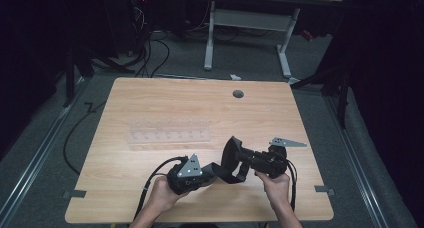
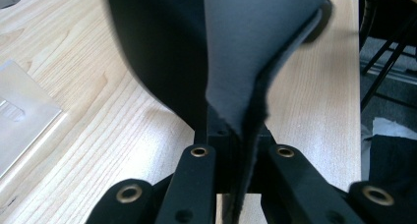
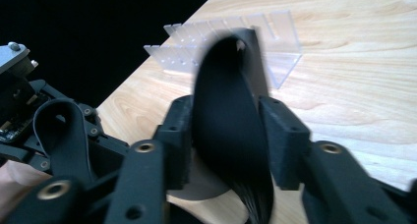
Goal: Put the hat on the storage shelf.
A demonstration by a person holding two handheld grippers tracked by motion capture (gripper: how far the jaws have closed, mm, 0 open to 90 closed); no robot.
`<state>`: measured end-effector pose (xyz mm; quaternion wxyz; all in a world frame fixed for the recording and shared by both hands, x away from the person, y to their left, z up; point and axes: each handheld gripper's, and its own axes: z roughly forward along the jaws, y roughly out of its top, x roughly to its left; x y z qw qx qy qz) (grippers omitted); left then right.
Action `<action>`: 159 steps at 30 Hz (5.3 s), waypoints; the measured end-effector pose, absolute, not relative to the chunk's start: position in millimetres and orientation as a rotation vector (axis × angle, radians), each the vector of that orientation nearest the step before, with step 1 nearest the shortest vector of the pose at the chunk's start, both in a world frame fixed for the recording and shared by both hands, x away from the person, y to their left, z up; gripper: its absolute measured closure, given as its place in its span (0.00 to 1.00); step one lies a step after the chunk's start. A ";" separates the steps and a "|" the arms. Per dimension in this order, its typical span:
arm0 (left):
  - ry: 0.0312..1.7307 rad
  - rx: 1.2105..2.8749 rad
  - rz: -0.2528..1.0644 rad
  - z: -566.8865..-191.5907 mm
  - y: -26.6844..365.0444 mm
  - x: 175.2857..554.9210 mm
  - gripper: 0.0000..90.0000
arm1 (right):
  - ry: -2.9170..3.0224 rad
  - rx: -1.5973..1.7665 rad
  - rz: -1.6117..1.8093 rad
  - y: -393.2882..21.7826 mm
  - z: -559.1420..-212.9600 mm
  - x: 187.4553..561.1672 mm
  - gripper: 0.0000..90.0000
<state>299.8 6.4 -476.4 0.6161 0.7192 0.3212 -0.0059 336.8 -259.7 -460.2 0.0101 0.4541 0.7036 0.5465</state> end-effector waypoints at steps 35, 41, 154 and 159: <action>0.897 1.296 0.093 -430.5 87.7 323.1 0.96 | 2.063 1.442 0.880 -292.9 -530.5 347.0 0.46; 0.932 1.254 0.163 -421.6 105.4 333.0 0.96 | 2.062 1.443 0.879 -292.9 -530.6 347.2 0.45; 1.344 1.132 0.552 -475.1 200.2 396.6 0.36 | 2.073 1.435 0.877 -292.3 -530.7 346.6 0.42; 1.342 1.132 0.541 -476.4 198.4 383.5 0.36 | 2.073 1.435 0.877 -292.3 -530.7 346.6 0.42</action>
